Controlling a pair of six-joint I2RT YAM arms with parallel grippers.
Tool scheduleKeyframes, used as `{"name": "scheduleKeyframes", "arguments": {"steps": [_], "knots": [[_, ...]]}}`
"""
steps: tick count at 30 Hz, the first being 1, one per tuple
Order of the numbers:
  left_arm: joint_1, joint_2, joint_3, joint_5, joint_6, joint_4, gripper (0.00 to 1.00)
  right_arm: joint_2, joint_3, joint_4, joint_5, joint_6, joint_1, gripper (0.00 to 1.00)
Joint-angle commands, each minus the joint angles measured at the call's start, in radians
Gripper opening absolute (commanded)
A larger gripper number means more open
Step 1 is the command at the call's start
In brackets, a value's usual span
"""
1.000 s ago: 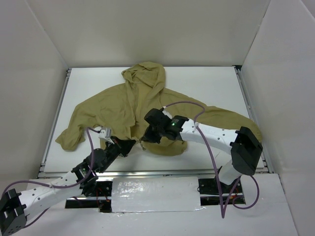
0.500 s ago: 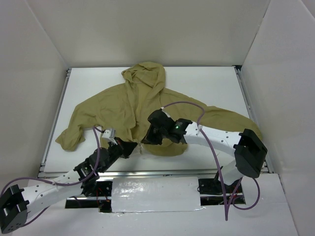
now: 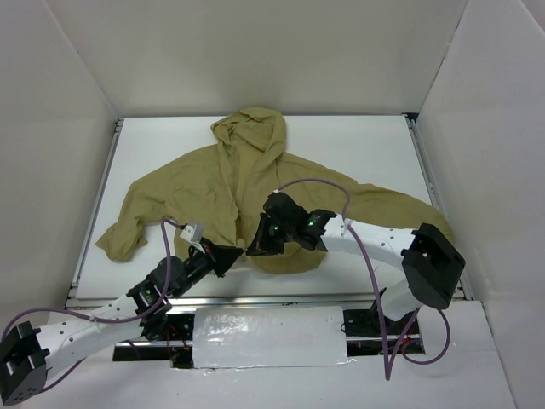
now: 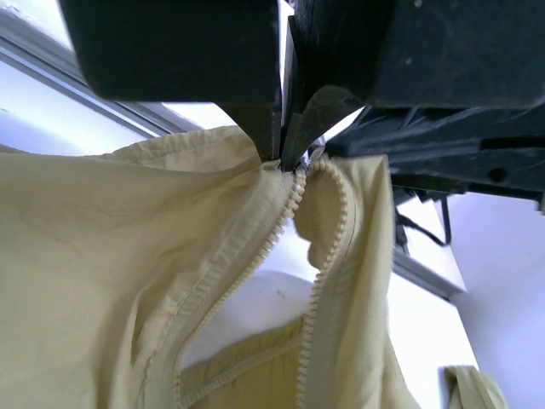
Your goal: Zip up the jacket
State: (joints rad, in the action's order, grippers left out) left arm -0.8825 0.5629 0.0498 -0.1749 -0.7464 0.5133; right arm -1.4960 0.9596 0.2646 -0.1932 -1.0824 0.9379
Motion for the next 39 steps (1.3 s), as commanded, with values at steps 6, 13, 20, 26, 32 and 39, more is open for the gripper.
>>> {"name": "scheduleKeyframes", "arguments": {"steps": [6,13,20,26,32,39], "knots": [[-0.007,0.043,-0.024,0.107,0.032,0.106,0.00,0.082,-0.054,-0.131,-0.068,0.072,-0.013,0.00],[-0.009,-0.004,-0.019,0.081,0.030,0.034,0.00,0.112,-0.079,-0.146,-0.075,0.107,-0.019,0.00],[-0.009,0.028,-0.016,0.094,0.019,0.024,0.00,0.112,-0.050,-0.123,-0.101,0.157,-0.021,0.00],[-0.009,0.074,-0.008,0.114,0.010,0.036,0.00,0.123,-0.050,-0.131,-0.144,0.214,-0.024,0.00],[-0.009,0.058,-0.013,0.121,0.012,0.036,0.00,0.132,-0.045,-0.117,-0.161,0.254,-0.027,0.00],[-0.009,0.054,-0.028,0.166,0.024,0.083,0.00,0.114,-0.070,-0.169,-0.216,0.246,-0.056,0.00]]}}
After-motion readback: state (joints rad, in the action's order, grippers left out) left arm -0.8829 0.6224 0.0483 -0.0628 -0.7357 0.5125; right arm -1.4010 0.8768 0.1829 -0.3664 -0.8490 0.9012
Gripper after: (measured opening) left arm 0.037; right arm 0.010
